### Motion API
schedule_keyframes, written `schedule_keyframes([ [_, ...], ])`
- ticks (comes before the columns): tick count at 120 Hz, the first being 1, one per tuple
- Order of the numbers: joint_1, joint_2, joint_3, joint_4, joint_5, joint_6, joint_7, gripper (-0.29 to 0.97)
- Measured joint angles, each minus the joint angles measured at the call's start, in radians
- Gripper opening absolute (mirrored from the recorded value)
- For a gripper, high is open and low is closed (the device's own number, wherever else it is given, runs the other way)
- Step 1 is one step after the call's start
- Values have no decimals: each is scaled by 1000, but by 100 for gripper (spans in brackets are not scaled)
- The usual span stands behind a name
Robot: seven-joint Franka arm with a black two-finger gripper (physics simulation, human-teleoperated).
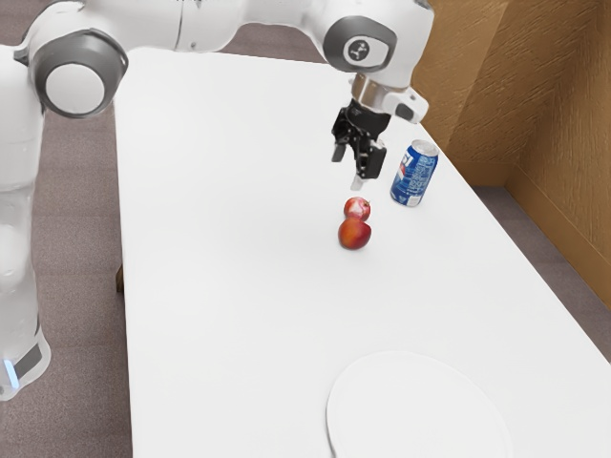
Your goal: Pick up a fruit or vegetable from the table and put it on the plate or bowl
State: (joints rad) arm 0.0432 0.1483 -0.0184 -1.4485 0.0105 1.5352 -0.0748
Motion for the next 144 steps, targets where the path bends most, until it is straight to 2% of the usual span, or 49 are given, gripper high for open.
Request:
schedule_keyframes([
  [8, 1, -29, -13, -88, 1, 76, -1, 68],
  [25, -5, -40, -23, -176, 3, 207, -2, 68],
  [45, 30, -23, -17, -183, 6, 292, 3, 68],
  [144, 63, 137, -17, -182, -6, 434, 31, 68],
])
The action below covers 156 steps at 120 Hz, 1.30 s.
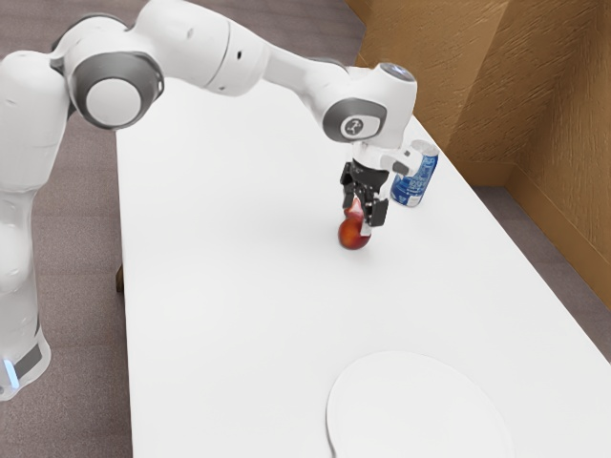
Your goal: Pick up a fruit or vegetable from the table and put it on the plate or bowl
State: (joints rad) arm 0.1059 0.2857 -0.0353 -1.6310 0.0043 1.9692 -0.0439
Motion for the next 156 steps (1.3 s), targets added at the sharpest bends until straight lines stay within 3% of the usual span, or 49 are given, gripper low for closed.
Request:
schedule_keyframes([
  [74, 0, 66, -1, -3, -21, 32, 7, 67],
  [102, 3, 66, 0, -2, -27, 31, 5, 29],
  [118, -7, 11, -11, 3, -18, 9, 0, 28],
  [125, -13, -32, -58, 22, -14, -15, -2, 28],
  [138, -117, -57, -178, 142, 34, -80, -10, 30],
  [156, -292, -55, -207, 196, 72, -136, -21, 29],
])
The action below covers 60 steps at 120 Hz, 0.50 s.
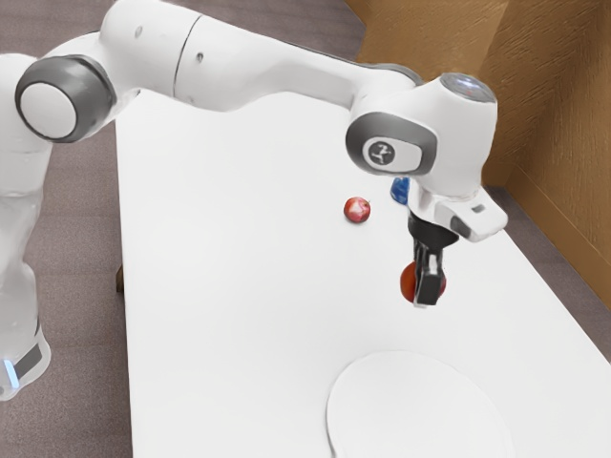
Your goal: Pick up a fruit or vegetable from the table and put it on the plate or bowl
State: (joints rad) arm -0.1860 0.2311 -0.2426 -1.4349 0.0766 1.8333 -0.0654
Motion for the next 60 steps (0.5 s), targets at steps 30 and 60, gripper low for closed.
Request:
schedule_keyframes([
  [30, -142, 88, -1, 45, 15, -30, -13, 27],
  [60, -167, 163, 0, 88, 32, -24, -22, 27],
])
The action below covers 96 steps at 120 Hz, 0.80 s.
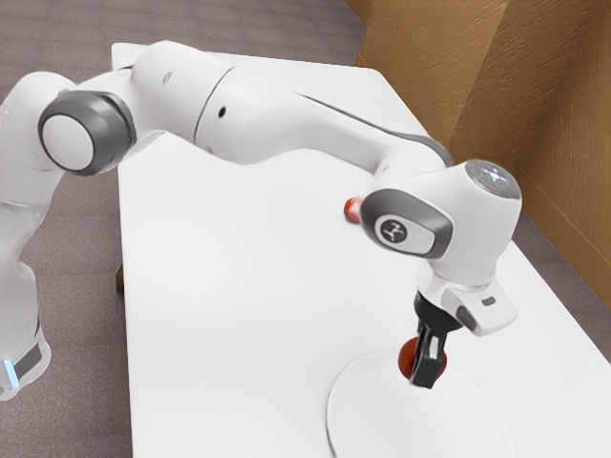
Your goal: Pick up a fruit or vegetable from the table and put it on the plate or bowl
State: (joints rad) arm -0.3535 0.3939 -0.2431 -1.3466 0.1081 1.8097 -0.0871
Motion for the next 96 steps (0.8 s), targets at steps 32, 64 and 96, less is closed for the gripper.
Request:
schedule_keyframes([
  [32, -12, 12, 4, 4, 23, 24, 0, 61],
  [64, 76, -3, 19, 105, 20, -13, -1, 67],
  [96, 455, -75, 23, 222, 19, -192, -10, 68],
])
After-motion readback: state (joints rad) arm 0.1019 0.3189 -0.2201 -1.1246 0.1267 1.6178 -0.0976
